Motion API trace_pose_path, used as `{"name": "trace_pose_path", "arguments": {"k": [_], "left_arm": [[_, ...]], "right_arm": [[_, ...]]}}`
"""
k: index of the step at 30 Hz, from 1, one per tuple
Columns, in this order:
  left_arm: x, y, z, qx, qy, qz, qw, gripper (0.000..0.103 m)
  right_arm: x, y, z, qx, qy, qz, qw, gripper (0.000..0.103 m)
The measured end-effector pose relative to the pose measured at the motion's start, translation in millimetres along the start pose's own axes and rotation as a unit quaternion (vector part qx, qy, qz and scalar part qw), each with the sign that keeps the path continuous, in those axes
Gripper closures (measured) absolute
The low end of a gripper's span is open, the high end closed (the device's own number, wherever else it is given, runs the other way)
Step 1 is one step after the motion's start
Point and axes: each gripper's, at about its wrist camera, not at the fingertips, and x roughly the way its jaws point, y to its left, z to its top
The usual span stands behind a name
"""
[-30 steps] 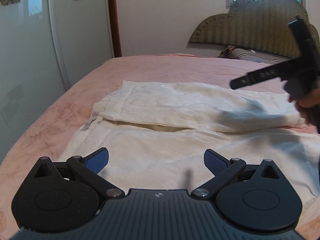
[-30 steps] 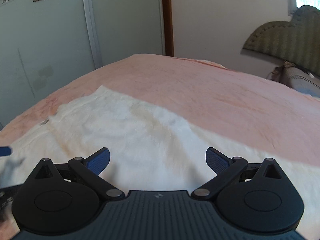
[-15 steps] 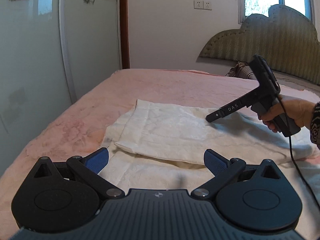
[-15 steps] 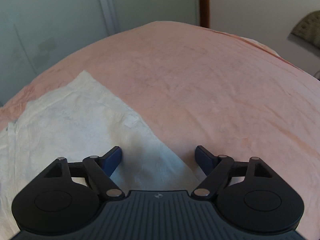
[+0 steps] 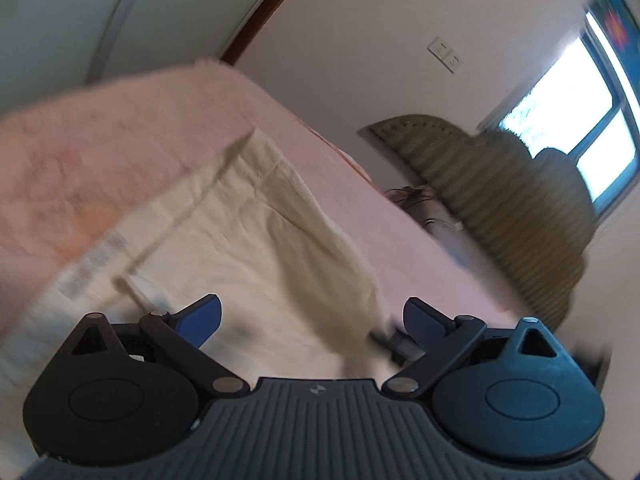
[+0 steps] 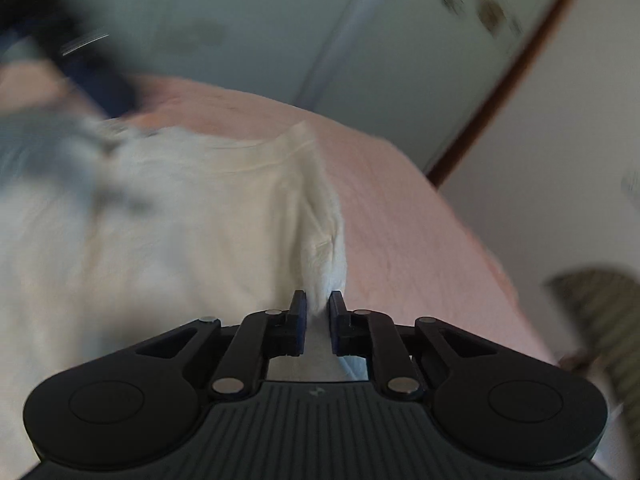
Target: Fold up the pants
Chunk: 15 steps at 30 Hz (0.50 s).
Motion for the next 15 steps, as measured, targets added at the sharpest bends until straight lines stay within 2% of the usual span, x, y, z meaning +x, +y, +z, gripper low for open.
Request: {"name": "trace_pose_path", "arguments": {"k": [1, 2, 3, 8, 11, 13, 14, 15], "left_arm": [[3.5, 3.9, 3.2, -0.026, 0.008, -0.018, 0.9995, 0.004], [6.2, 6.4, 5.2, -0.045, 0.01, -0.03, 0.9985, 0.004], [8.4, 7.1, 6.6, -0.055, 0.008, -0.03, 0.998, 0.003], [30.7, 3.9, 19.6, -0.066, -0.02, 0.014, 0.9975, 0.001], [40.5, 3.9, 31.6, -0.07, -0.012, 0.046, 0.9964, 0.002], [39.5, 3.2, 31.4, -0.065, -0.01, 0.037, 0.9971, 0.002], [39.2, 2.1, 30.3, -0.058, -0.008, 0.038, 0.9976, 0.002], [39.6, 1.5, 27.0, -0.051, -0.004, 0.044, 0.9978, 0.002]], "right_arm": [[-12.0, 15.5, -0.2, -0.025, -0.005, -0.006, 1.0, 0.092], [-22.1, 28.3, -1.5, -0.043, -0.009, -0.008, 0.999, 0.097], [-31.6, 38.8, -2.8, -0.053, -0.013, -0.004, 0.999, 0.097], [-49.8, 66.2, -6.2, -0.066, -0.017, 0.01, 0.998, 0.097], [-43.4, 55.9, -7.2, -0.046, -0.021, -0.023, 0.998, 0.097], [-33.5, 30.2, -6.0, 0.003, -0.015, -0.045, 0.999, 0.092], [-29.6, 11.4, -8.6, 0.034, -0.011, -0.042, 0.998, 0.087], [-23.8, -8.1, -10.5, 0.071, -0.013, -0.03, 0.997, 0.076]]}}
